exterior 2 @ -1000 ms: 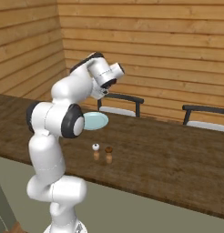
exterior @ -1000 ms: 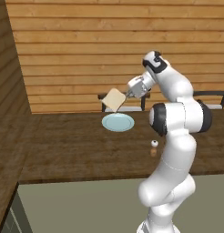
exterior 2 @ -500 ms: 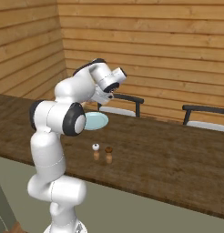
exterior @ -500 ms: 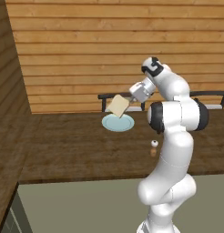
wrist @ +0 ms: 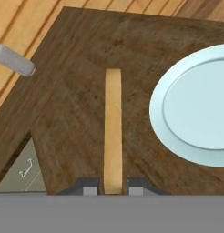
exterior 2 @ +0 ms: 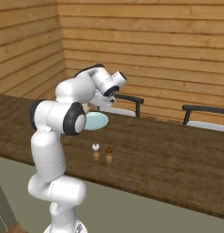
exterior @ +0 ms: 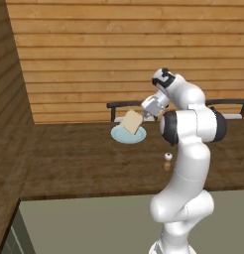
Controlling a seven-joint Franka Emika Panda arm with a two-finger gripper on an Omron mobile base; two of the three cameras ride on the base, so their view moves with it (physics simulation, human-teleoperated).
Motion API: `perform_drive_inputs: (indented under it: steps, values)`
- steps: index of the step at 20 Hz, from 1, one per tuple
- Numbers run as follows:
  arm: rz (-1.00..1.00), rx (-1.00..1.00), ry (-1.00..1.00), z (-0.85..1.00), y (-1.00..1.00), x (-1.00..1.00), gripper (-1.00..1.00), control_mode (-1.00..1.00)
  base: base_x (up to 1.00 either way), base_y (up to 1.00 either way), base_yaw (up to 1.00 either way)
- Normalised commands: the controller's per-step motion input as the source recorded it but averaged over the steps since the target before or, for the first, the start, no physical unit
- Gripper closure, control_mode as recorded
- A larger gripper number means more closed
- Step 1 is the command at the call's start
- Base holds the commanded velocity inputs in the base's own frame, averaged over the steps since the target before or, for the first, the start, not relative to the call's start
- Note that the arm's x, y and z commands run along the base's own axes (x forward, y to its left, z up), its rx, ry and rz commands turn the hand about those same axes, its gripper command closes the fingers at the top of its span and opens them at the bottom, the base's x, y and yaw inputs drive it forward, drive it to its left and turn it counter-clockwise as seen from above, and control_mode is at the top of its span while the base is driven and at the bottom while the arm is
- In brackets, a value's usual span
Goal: Start the toaster. Once the lever pops up, take the bread to the plate on the dining counter.
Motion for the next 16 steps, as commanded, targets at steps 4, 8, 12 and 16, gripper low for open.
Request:
perform_drive_inputs:
  steps: [4, 8, 12, 16]
  values:
    - [0.0, 0.0, 0.0, -0.23, 0.0, 0.16, 1.0, -1.0, 0.0, 0.0, 0.0]
    - [0.0, 0.0, 0.03, -0.24, 0.0, 0.13, 1.0, -1.0, 0.0, 0.0, 0.0]
    - [0.0, -0.02, 0.04, -0.26, 0.0, 0.17, 1.0, -1.0, 0.0, 0.0, 0.0]
    - [0.0, -0.01, 0.02, -0.2, 0.0, 0.19, 1.0, -1.0, 0.0, 0.0, 0.0]
